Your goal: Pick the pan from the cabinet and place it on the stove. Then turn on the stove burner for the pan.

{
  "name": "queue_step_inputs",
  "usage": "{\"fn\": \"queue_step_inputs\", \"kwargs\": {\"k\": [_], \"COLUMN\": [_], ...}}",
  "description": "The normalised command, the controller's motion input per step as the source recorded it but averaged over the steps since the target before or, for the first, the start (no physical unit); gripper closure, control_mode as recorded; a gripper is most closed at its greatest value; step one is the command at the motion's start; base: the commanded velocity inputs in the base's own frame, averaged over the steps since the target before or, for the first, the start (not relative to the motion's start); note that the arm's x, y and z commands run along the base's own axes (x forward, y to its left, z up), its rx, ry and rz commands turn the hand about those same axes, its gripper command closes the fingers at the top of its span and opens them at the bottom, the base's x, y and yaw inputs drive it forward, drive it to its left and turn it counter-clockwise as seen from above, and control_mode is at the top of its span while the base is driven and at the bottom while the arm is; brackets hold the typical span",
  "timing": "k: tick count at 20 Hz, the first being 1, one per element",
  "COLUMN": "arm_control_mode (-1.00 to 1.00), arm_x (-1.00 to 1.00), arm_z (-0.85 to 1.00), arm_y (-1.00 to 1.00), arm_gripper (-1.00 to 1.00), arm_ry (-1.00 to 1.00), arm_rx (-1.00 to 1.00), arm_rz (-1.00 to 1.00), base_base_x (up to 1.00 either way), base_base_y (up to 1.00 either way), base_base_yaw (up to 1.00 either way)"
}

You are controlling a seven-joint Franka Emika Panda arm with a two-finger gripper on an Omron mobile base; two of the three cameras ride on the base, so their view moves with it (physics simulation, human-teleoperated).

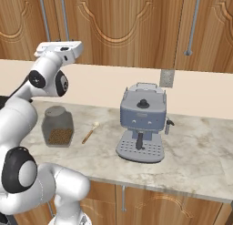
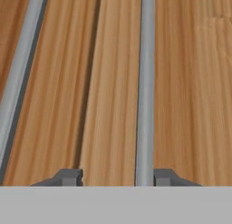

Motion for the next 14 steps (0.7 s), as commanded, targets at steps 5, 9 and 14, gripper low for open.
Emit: {"fn": "queue_step_inputs", "kwargs": {"k": [5,9,14], "arm_control_mode": [-1.0,-1.0,-1.0], "arm_x": [0.01,0.0,-0.01], "arm_z": [-0.06,-0.07,-0.08], "arm_y": [-0.14,-0.43,-0.34], "arm_gripper": [1.0,1.0,1.0], "arm_ry": [0.04,0.0,0.02], "arm_rx": [0.0,0.0,0.0], "arm_rz": [0.0,0.0,0.0], "base_base_x": [0.0,0.0,0.0], "base_base_y": [0.0,0.0,0.0], "base_base_yaw": [0.0,0.0,0.0]}}
